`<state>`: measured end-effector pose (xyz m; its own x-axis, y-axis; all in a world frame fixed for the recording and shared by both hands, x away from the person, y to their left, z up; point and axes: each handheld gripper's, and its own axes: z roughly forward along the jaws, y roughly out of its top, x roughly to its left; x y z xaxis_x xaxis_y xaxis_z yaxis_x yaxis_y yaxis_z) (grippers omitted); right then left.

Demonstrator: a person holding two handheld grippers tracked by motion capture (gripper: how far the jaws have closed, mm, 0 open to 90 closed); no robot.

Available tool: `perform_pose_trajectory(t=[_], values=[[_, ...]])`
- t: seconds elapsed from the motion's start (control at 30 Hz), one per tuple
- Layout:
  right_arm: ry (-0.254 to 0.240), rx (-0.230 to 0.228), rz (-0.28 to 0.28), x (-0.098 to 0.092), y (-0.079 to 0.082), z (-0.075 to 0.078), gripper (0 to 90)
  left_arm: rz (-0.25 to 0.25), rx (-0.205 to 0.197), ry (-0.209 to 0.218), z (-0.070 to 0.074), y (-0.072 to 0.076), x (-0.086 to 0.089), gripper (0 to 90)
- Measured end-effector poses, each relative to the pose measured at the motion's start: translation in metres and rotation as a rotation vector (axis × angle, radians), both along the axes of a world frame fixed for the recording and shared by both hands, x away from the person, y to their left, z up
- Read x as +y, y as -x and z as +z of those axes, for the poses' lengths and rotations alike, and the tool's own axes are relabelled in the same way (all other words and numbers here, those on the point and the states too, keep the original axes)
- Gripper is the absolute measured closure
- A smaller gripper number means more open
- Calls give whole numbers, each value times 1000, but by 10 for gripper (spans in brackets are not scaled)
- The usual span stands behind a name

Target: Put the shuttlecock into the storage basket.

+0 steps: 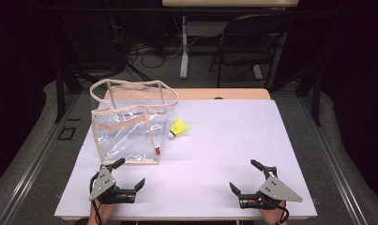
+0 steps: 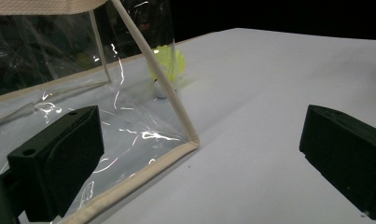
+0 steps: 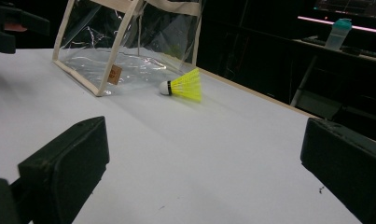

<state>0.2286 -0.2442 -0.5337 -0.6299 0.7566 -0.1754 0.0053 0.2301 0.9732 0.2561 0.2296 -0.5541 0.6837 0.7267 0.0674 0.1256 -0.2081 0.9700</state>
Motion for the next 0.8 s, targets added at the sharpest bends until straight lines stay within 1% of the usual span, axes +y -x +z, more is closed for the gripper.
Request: perform_pose_trajectory(t=[0.23,0.27,0.33,0.37,0.43,0.53,0.6,0.73,0.8], values=[[0,10,7,0,-1,-1,10,1,3,0,0,-1,0,0],[1,21,11,0,-3,-1,10,-2,8,-2,-1,-1,-1,0],[-1,25,14,0,-4,-2,10,-3,8,-5,-1,-1,-2,0],[-1,34,18,1,-5,-2,10,-4,9,-7,-1,-1,-3,0],[12,58,25,2,-9,-3,8,-4,11,-10,-1,-2,-4,0],[21,68,33,4,-11,-4,4,-13,7,-13,-1,-1,-5,0],[42,78,34,8,-13,-3,2,-20,5,-16,-1,-1,-6,0],[47,90,31,10,-15,-1,0,-21,12,-22,-1,-1,-6,0],[58,117,32,12,-19,1,0,-21,6,-19,-1,0,-5,0]])
